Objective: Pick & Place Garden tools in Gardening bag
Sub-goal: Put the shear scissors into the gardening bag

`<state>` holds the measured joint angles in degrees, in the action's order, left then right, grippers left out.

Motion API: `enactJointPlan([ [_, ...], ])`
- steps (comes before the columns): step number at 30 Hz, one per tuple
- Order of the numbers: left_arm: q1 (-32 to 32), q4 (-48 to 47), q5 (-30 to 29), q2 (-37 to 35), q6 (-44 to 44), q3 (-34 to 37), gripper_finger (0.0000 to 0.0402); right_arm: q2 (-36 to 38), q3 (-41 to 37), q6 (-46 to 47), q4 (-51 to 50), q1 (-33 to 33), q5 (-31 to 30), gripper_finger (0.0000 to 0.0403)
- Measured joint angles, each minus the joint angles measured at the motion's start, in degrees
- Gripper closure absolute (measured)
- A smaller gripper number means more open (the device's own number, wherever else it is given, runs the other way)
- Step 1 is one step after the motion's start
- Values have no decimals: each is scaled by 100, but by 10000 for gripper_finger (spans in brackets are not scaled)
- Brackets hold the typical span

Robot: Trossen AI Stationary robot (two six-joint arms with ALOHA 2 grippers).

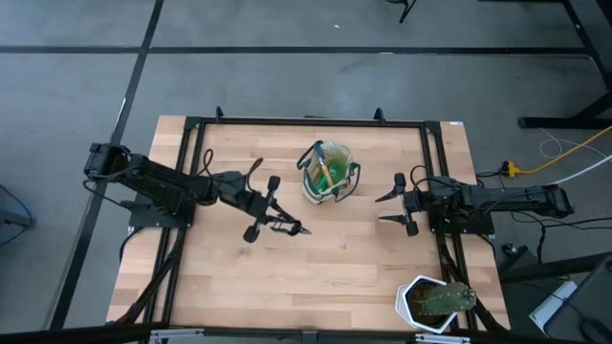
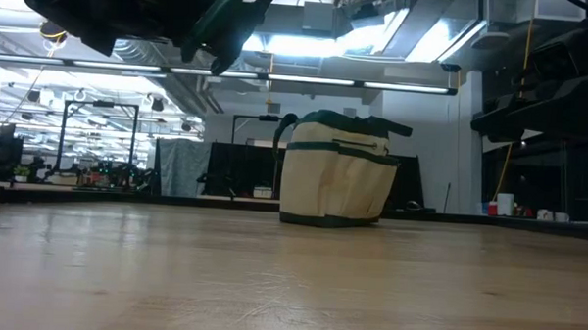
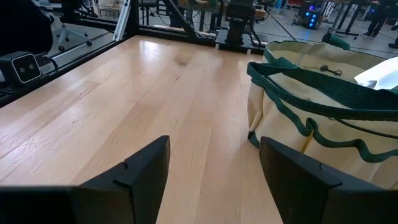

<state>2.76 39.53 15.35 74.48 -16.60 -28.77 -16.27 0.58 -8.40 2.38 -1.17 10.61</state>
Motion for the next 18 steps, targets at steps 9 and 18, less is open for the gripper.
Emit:
enactJointPlan([
  [9, -362, -369, -2, -2, -269, -462, 375, 0, 0, 0, 0, 1, 0, 153],
  [18, -380, -853, -10, 2, -668, -1131, 375, 0, 0, 0, 1, 0, 0, 153],
])
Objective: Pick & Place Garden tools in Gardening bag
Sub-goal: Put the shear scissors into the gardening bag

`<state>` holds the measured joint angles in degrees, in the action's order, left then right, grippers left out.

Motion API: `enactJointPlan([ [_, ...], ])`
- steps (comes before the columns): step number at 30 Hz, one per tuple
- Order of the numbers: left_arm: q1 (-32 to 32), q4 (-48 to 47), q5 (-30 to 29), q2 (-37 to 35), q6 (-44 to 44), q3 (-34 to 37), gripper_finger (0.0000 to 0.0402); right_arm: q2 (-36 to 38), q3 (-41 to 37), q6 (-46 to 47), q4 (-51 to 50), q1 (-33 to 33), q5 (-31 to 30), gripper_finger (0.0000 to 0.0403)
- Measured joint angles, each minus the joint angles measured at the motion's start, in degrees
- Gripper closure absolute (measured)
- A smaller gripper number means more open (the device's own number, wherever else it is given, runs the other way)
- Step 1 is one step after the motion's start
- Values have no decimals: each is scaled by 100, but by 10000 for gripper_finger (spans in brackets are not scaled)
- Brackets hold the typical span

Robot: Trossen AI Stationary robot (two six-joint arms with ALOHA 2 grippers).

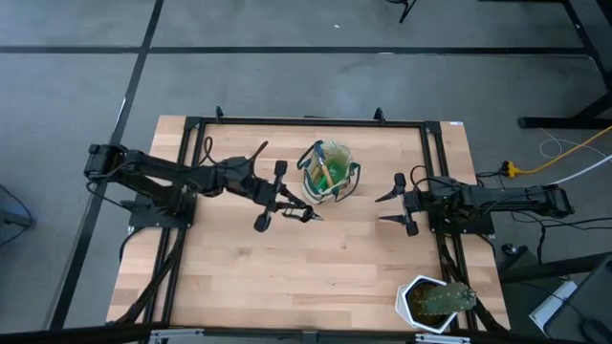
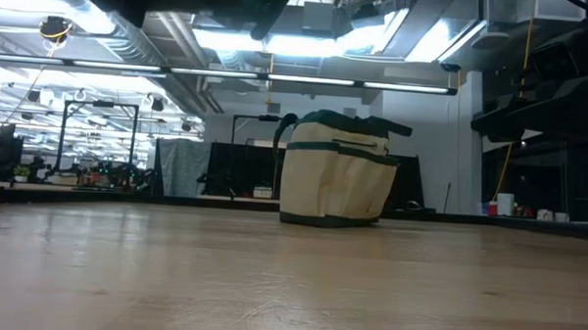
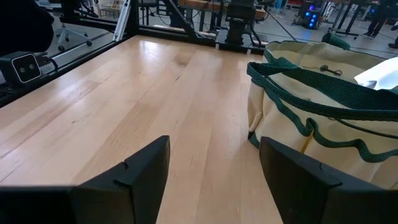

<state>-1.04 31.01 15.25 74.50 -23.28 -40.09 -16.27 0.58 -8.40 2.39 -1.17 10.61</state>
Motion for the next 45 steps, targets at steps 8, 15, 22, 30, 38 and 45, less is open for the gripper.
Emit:
enactJointPlan([
  [8, -108, 3, -40, 96, -3, -370, 375, 0, 0, 0, -1, 1, -1, 153],
  [15, -485, -2, -68, 619, 256, -781, 375, 0, 0, 0, -2, 0, 0, 153],
  [22, -771, -149, -62, 1227, 531, -1445, 375, 0, 0, 0, 0, 0, 0, 153],
  [30, -1146, -1402, -63, 1664, 924, -2491, 375, 0, 0, 0, -2, 2, 0, 153],
  [38, -1378, -577, -73, 2232, 1489, -2571, 375, 0, 0, 0, 0, 2, 0, 153],
  [45, -1349, -527, -478, 2675, 1443, -2567, 375, 0, 0, 0, -1, 0, 0, 153],
])
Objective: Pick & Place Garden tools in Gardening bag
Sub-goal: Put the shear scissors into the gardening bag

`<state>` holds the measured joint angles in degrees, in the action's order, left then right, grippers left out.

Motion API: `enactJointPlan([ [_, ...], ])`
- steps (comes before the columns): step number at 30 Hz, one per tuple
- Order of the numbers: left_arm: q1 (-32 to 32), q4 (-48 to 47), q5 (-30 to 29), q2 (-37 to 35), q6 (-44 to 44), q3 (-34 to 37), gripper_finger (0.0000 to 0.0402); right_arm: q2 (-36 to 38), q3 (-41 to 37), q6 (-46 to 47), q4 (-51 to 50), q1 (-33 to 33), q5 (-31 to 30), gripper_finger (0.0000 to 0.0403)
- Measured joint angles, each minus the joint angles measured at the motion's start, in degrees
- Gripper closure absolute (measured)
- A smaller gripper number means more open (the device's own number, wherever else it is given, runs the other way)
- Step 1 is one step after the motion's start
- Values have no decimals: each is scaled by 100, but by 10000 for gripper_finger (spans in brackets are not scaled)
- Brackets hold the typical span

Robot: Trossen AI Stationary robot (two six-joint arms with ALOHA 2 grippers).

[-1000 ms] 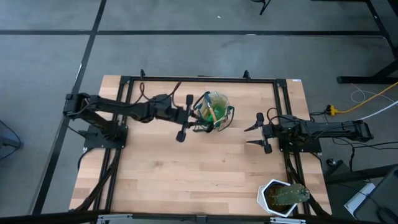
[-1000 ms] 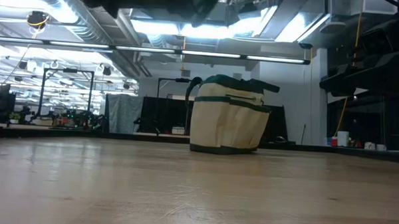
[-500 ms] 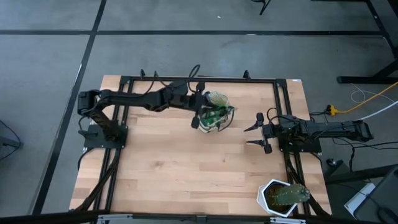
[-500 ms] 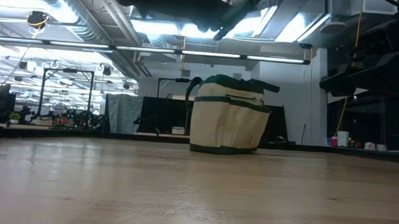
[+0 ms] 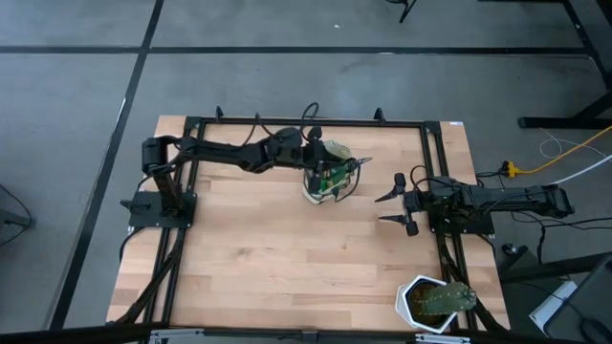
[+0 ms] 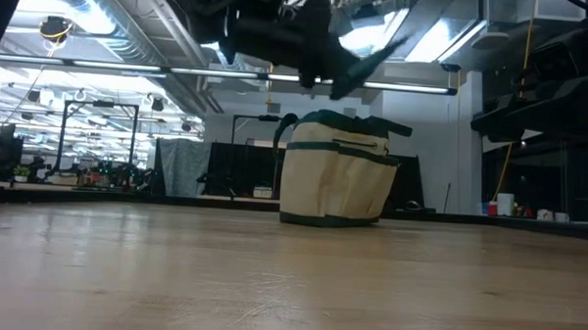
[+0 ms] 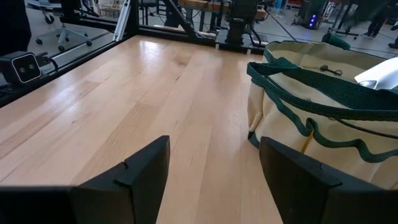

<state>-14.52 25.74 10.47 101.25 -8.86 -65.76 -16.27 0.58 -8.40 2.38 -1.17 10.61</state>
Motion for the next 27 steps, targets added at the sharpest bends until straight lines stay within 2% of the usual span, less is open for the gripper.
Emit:
enactJointPlan([
  [9, 18, -208, -139, -89, -286, -3, 375, 2, 0, 0, -1, 0, 0, 153],
  [20, 18, -400, -759, -89, -517, -2, 375, 2, 0, 0, 1, 2, 0, 153],
  [27, 18, -461, -1496, -89, -543, 0, 375, 0, 0, 0, 1, 2, 0, 153],
])
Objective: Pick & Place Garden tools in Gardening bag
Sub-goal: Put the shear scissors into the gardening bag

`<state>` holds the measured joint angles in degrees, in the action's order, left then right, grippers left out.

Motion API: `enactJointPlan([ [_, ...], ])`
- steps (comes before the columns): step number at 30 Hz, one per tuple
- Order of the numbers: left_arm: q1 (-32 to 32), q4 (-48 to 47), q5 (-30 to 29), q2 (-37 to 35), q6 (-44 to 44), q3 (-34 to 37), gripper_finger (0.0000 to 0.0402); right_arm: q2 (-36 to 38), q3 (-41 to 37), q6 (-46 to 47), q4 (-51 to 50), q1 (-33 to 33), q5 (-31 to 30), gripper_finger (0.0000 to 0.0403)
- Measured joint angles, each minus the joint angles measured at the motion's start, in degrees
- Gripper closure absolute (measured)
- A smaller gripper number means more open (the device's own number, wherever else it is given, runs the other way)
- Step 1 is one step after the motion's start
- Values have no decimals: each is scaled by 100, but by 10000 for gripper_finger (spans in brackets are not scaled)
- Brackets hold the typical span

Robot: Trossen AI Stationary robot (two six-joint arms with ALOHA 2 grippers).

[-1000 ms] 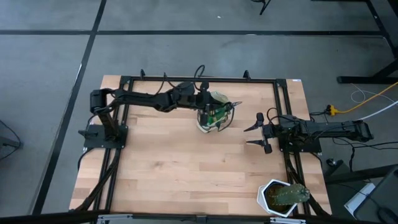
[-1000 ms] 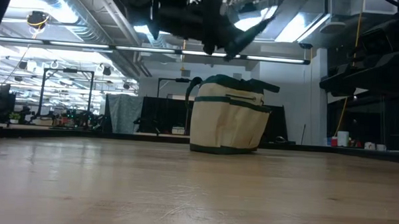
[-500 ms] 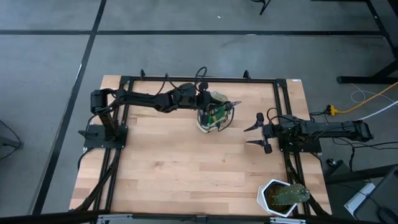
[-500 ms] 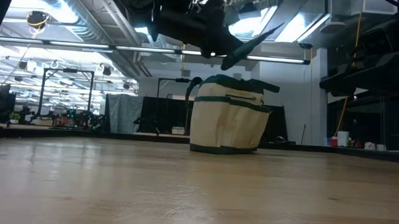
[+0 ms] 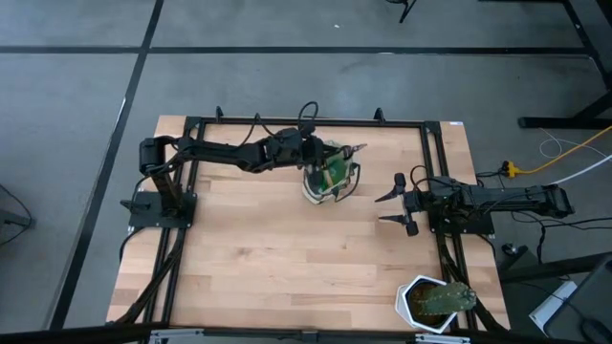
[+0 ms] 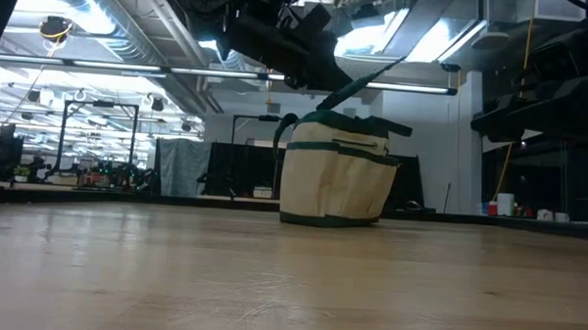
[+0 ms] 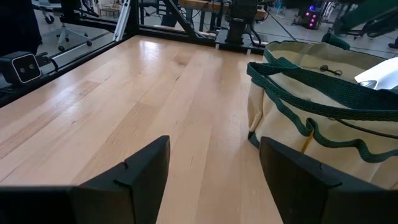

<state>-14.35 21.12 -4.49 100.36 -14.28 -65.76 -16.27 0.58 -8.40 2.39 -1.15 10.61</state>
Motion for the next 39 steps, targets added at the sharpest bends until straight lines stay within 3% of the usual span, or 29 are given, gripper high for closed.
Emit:
enactJointPlan([
  [23, 0, -245, -339, 184, 1, 4, 366, 0, 0, 0, -2, 0, 0, 153],
  [39, 0, 152, -341, 184, -46, 99, 363, 0, 0, 0, 0, 0, -1, 153],
])
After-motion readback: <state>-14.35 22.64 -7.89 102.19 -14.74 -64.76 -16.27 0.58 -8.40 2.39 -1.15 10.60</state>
